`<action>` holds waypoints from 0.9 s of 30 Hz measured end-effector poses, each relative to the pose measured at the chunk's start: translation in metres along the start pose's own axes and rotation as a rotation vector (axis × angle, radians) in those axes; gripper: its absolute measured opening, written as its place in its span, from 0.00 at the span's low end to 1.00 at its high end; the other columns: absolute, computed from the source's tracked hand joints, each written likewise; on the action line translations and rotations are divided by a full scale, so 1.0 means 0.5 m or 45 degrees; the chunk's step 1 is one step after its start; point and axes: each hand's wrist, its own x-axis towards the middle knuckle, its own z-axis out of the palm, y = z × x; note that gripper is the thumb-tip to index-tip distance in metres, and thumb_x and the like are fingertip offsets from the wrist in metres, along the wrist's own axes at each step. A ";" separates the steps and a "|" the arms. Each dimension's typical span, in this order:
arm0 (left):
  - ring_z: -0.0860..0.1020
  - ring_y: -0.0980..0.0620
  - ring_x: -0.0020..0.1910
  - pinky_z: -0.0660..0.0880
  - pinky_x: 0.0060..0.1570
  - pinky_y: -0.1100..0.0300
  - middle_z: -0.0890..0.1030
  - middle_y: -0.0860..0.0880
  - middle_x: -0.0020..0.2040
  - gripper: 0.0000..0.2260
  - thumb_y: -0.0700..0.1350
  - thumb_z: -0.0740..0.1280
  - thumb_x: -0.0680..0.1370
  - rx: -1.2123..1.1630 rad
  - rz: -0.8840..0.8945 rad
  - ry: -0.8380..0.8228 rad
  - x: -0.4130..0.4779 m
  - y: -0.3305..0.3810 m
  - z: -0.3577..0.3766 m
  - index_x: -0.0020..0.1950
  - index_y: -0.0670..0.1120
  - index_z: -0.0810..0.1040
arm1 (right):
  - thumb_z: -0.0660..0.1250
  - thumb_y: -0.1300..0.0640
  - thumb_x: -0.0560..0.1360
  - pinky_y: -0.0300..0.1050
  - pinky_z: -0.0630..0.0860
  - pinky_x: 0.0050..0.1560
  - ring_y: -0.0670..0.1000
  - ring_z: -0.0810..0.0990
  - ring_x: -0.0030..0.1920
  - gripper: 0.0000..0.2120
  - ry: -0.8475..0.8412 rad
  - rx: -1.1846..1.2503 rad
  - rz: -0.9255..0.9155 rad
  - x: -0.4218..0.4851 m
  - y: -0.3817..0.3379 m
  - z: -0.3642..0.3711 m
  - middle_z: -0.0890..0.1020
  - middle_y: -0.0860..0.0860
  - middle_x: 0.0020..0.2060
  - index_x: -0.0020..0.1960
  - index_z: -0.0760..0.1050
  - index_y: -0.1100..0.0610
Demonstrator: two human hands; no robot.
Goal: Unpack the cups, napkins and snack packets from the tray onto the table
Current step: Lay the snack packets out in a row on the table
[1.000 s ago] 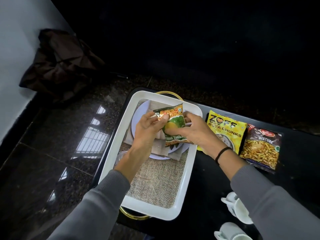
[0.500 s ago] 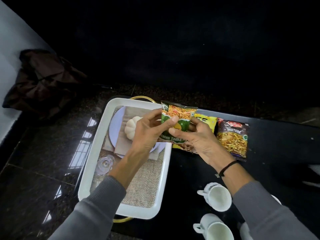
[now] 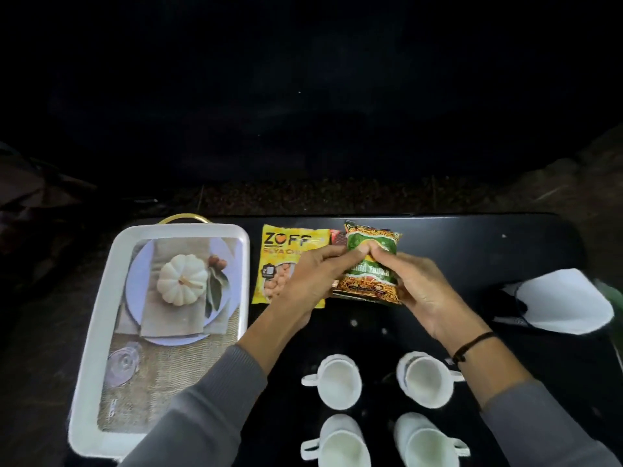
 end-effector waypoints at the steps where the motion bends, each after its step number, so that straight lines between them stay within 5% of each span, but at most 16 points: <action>1: 0.82 0.70 0.37 0.75 0.35 0.71 0.87 0.62 0.40 0.07 0.54 0.76 0.75 0.023 0.003 -0.023 0.008 0.002 0.021 0.48 0.53 0.84 | 0.77 0.45 0.71 0.46 0.80 0.53 0.54 0.89 0.50 0.21 0.034 0.007 -0.022 -0.001 -0.002 -0.020 0.90 0.54 0.48 0.57 0.85 0.58; 6: 0.82 0.67 0.43 0.74 0.38 0.77 0.83 0.57 0.46 0.13 0.47 0.77 0.75 0.123 0.090 0.017 0.051 -0.003 0.113 0.58 0.49 0.81 | 0.78 0.44 0.70 0.39 0.78 0.48 0.44 0.88 0.44 0.20 0.288 -0.066 -0.146 0.009 0.012 -0.093 0.90 0.48 0.44 0.55 0.84 0.55; 11: 0.81 0.64 0.43 0.74 0.37 0.76 0.84 0.55 0.48 0.19 0.48 0.77 0.74 0.258 0.092 0.093 0.080 -0.024 0.175 0.63 0.45 0.80 | 0.76 0.45 0.74 0.32 0.76 0.45 0.43 0.85 0.50 0.19 0.362 -0.152 -0.199 0.036 0.040 -0.140 0.87 0.48 0.50 0.59 0.82 0.55; 15: 0.82 0.57 0.50 0.75 0.41 0.75 0.84 0.49 0.55 0.20 0.46 0.76 0.75 0.467 0.164 0.198 0.087 -0.039 0.188 0.65 0.42 0.79 | 0.73 0.45 0.76 0.47 0.80 0.57 0.50 0.84 0.55 0.22 0.423 -0.363 -0.179 0.054 0.058 -0.153 0.86 0.50 0.54 0.64 0.79 0.57; 21: 0.83 0.56 0.48 0.76 0.41 0.76 0.85 0.47 0.54 0.15 0.41 0.74 0.77 0.613 0.246 0.246 0.074 -0.039 0.184 0.63 0.42 0.81 | 0.70 0.42 0.78 0.54 0.76 0.65 0.56 0.78 0.65 0.31 0.565 -0.780 -0.240 0.049 0.060 -0.142 0.78 0.55 0.65 0.73 0.71 0.60; 27: 0.83 0.57 0.44 0.80 0.43 0.68 0.86 0.49 0.47 0.09 0.41 0.73 0.77 0.632 0.289 0.234 0.057 -0.039 0.174 0.56 0.43 0.83 | 0.70 0.54 0.79 0.56 0.70 0.67 0.61 0.70 0.67 0.26 0.685 -1.090 -0.508 0.025 0.058 -0.110 0.72 0.61 0.66 0.71 0.68 0.65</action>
